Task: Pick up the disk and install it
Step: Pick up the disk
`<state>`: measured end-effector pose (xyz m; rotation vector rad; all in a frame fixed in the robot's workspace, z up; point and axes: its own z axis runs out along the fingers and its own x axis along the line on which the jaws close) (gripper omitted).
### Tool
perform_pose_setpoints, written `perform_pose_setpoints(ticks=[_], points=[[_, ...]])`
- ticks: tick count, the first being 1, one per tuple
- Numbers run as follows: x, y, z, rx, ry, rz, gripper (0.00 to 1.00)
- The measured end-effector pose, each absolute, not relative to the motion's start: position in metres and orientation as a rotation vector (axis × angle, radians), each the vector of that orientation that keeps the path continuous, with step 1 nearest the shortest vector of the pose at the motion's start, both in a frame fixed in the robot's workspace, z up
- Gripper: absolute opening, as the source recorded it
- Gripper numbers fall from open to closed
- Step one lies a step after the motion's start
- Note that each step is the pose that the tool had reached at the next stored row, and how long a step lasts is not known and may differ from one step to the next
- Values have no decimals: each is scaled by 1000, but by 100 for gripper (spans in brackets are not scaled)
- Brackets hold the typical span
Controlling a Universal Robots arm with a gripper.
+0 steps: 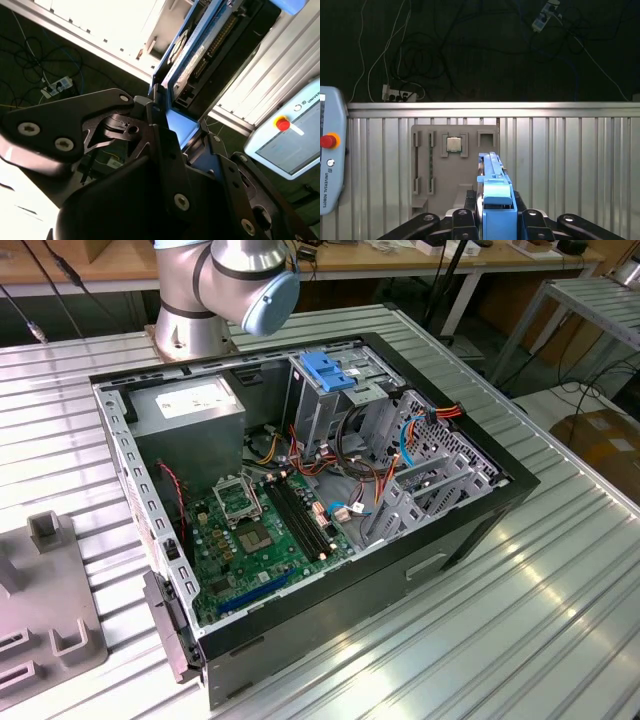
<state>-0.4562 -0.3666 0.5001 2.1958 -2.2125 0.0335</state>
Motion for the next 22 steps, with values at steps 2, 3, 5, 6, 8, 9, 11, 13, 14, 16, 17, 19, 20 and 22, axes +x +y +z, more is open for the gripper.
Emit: perform_pose_setpoints(ticks=[2, 3, 5, 6, 8, 9, 11, 13, 14, 16, 17, 19, 20, 22], points=[[-455, -367, 500, 2196, -2212, 34, 36], [-454, -367, 500, 2196, -2213, 33, 36], [-453, -367, 500, 2196, -2212, 34, 36], [-453, -367, 500, 2196, -2212, 33, 36], [-452, -367, 500, 2196, -2212, 34, 36], [-452, -367, 500, 2196, -2212, 33, 36], [-451, -367, 500, 2196, -2212, 33, 36], [-450, -367, 500, 2196, -2212, 33, 36], [-449, -367, 500, 2196, -2212, 34, 36], [-448, -367, 500, 2196, -2213, 34, 36], [-447, -367, 500, 2196, -2212, 34, 36], [-446, -367, 500, 2196, -2212, 34, 36], [-445, -367, 500, 2196, -2212, 33, 36], [-444, -367, 500, 2196, -2212, 34, 36]])
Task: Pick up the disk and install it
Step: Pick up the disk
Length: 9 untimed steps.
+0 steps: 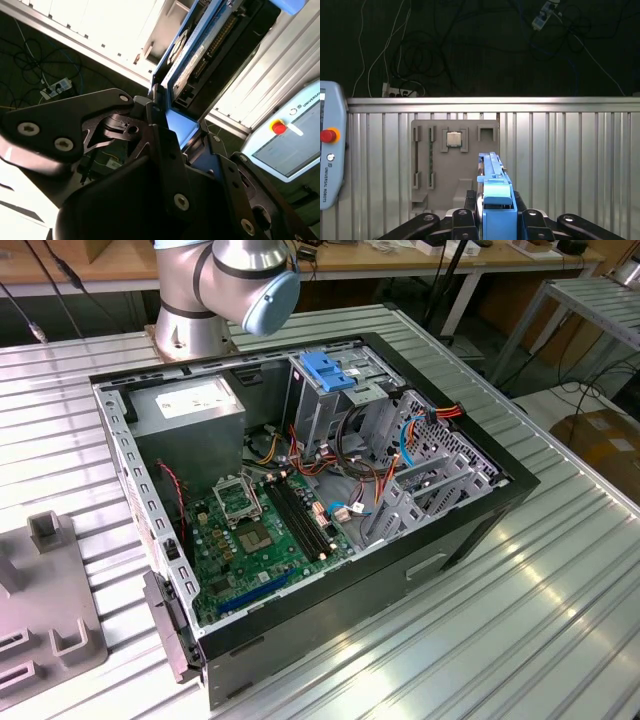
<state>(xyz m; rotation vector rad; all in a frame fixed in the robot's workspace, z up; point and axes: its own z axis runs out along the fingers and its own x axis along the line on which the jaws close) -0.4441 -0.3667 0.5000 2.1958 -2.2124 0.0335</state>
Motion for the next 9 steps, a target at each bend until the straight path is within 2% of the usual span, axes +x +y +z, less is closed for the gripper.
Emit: perform_pose_setpoints(ticks=[9], points=[[-438, -367, 500, 2196, -2212, 33, 36]])
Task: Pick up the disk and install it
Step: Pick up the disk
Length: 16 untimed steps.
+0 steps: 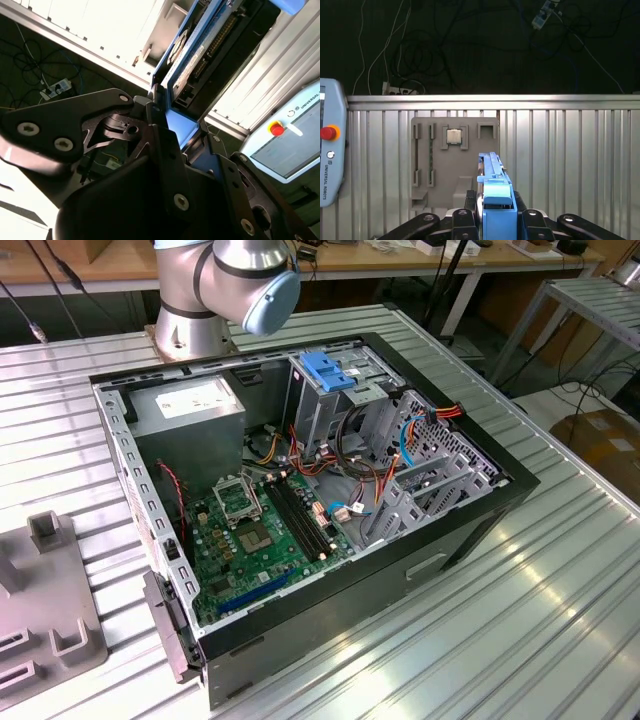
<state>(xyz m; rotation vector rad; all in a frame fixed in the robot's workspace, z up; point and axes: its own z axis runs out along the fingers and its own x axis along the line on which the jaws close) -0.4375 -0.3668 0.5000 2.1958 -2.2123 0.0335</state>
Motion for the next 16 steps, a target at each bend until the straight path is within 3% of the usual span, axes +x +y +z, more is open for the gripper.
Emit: perform_pose_setpoints(ticks=[16], points=[[-420, -367, 500, 2196, -2212, 34, 36]])
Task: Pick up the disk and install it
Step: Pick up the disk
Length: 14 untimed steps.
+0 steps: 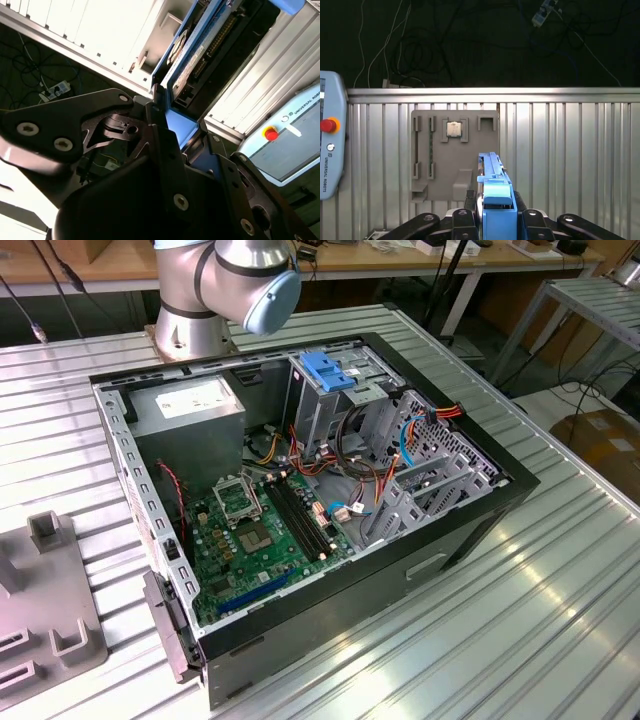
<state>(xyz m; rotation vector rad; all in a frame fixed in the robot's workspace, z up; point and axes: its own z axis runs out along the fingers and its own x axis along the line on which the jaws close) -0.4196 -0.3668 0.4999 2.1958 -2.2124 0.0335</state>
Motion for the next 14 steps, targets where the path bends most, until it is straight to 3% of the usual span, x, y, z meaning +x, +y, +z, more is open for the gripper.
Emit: perform_pose_setpoints(ticks=[14], points=[[-403, -367, 500, 2196, -2212, 34, 36]])
